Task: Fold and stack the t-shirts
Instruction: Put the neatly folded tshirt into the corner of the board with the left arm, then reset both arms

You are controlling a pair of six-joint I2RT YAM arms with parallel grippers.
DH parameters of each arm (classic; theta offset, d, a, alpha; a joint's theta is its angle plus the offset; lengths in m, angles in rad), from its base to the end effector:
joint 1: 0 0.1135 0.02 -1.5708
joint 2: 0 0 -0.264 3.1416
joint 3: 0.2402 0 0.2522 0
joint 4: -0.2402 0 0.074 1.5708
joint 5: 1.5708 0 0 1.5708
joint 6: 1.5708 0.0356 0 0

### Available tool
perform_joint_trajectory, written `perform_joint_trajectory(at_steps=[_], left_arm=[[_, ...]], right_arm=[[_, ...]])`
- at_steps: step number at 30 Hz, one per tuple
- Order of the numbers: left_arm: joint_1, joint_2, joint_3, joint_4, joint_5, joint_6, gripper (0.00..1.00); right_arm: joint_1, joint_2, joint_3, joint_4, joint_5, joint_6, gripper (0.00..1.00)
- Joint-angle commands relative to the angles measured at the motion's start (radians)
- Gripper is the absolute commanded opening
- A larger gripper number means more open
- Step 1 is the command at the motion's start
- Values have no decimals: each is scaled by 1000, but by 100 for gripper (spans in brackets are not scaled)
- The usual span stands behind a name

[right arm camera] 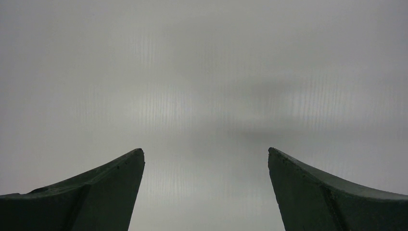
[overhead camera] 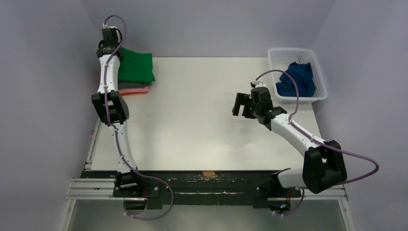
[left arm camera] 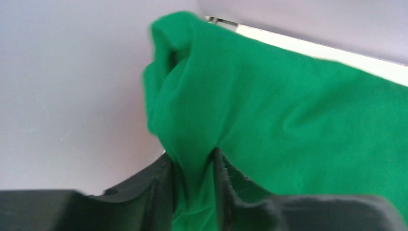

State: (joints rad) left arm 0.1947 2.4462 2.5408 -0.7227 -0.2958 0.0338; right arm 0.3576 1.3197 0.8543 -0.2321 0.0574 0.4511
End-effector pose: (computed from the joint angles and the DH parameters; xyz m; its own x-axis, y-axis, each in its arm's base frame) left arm 0.5360 0.1163 0.3020 -0.5902 -0.0834 -0.8029 -0.3968 0.8962 0.1985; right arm 0.2669 0.0976 0.2425 -0.6759 0.2121 -0.7058 -0.0151 0.9535 0.3010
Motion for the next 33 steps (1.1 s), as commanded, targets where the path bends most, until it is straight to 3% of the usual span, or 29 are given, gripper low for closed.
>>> perform_joint_trajectory(at_steps=[1, 2, 3, 8, 11, 14, 17, 19, 23, 25, 30, 33], left_arm=[[12, -35, 19, 163, -188, 21, 63], [12, -47, 7, 160, -186, 8, 93], [11, -66, -9, 157, -177, -8, 99], [11, -184, -78, 118, -121, -122, 100], [9, -258, -100, 27, 28, -216, 100], [4, -390, -241, 22, 206, -350, 100], [-13, -583, -464, 83, 350, -495, 100], [-42, -753, -744, 164, 425, -569, 100], [-221, -1211, -1341, 398, 334, -593, 100], [-327, -1381, -1555, 451, 315, -571, 100], [-427, -1711, -1888, 315, 247, -615, 100], [-440, -1887, -2032, 266, 218, -634, 100]], right_arm=[[-3, 34, 71, -31, 30, -13, 99], [-3, 34, 72, -29, 30, -14, 99], [-3, 29, 70, -29, 29, -14, 99], [-4, -53, 39, -22, 49, -5, 99], [-4, -123, 13, -20, 55, 19, 99], [-4, -211, -12, -23, 65, 45, 99], [-3, -293, -34, -34, 94, 61, 99], [-3, -350, -72, -33, 142, 72, 99], [-4, -465, -154, -61, 215, 92, 99], [-4, -519, -175, -77, 206, 91, 99], [-3, -617, -182, -209, 205, 77, 99], [-3, -688, -253, -200, 228, 52, 99]])
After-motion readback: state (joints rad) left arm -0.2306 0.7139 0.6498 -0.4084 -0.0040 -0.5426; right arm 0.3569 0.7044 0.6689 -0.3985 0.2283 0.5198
